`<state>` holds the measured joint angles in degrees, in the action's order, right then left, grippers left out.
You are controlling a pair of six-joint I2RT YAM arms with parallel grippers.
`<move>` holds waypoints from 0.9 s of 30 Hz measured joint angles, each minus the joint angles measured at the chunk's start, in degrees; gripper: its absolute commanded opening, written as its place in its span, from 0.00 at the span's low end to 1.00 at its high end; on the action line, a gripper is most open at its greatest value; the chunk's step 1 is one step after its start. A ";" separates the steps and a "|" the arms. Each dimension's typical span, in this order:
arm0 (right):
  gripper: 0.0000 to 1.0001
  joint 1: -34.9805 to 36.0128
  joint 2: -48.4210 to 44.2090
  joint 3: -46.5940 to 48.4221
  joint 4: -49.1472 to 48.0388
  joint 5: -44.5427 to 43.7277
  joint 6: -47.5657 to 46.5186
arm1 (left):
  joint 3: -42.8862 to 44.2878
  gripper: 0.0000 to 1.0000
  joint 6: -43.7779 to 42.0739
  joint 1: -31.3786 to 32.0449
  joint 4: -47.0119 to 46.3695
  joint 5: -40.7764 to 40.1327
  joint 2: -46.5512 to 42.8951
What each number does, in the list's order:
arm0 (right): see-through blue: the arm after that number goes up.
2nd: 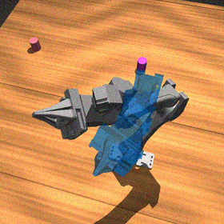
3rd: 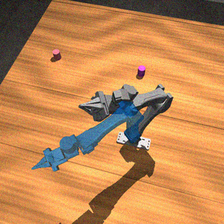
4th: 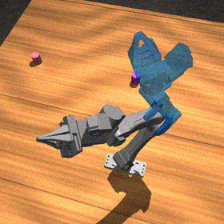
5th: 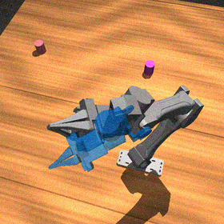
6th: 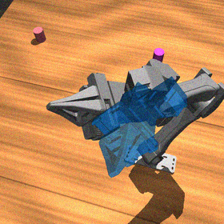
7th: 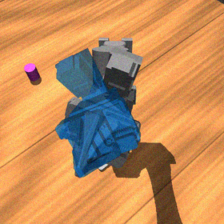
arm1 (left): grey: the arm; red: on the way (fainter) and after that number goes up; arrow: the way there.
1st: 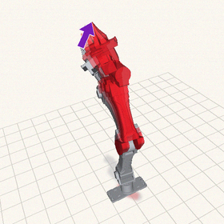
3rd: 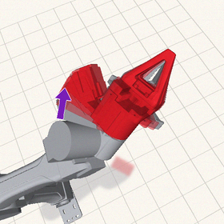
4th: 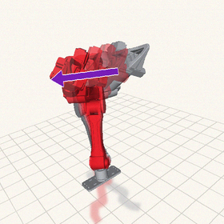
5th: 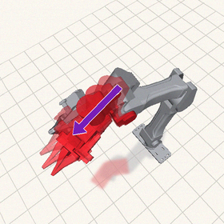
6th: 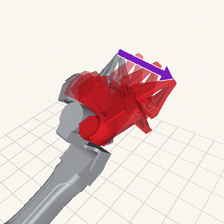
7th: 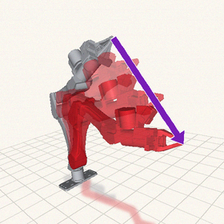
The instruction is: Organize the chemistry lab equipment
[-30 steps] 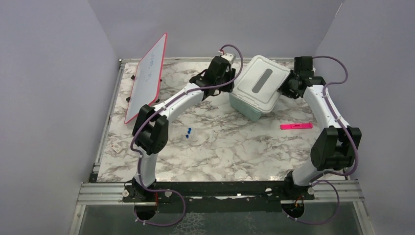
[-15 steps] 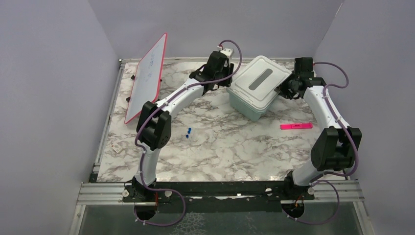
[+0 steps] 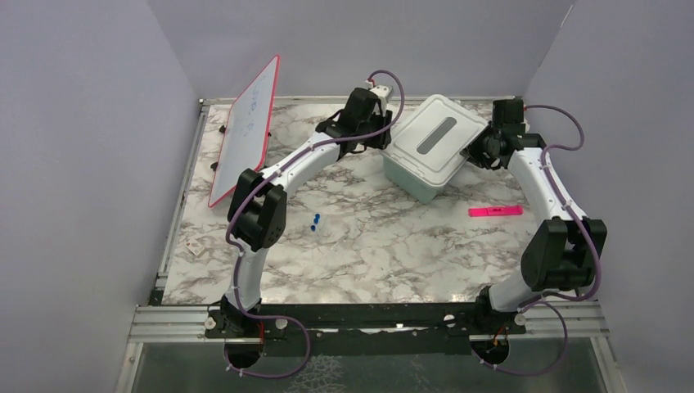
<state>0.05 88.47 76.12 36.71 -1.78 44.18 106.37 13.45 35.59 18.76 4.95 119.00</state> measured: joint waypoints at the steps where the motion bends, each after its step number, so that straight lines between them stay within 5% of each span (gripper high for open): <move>1: 0.24 0.00 -0.11 -0.20 0.02 -0.31 -0.33 | -0.52 0.40 0.04 0.04 -0.22 0.74 0.00; 16: 0.44 0.31 -0.50 -2.19 -0.50 -3.04 -2.25 | -1.73 0.41 -0.02 0.04 0.11 2.29 -0.07; 27: 0.29 -0.98 1.99 -3.45 -6.29 5.88 -6.32 | -3.87 0.41 -0.48 0.04 -1.03 1.44 -1.33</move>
<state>-0.93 90.45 72.66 30.41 4.10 37.87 102.50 12.97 35.64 17.74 6.39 117.67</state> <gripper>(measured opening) 0.327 0.411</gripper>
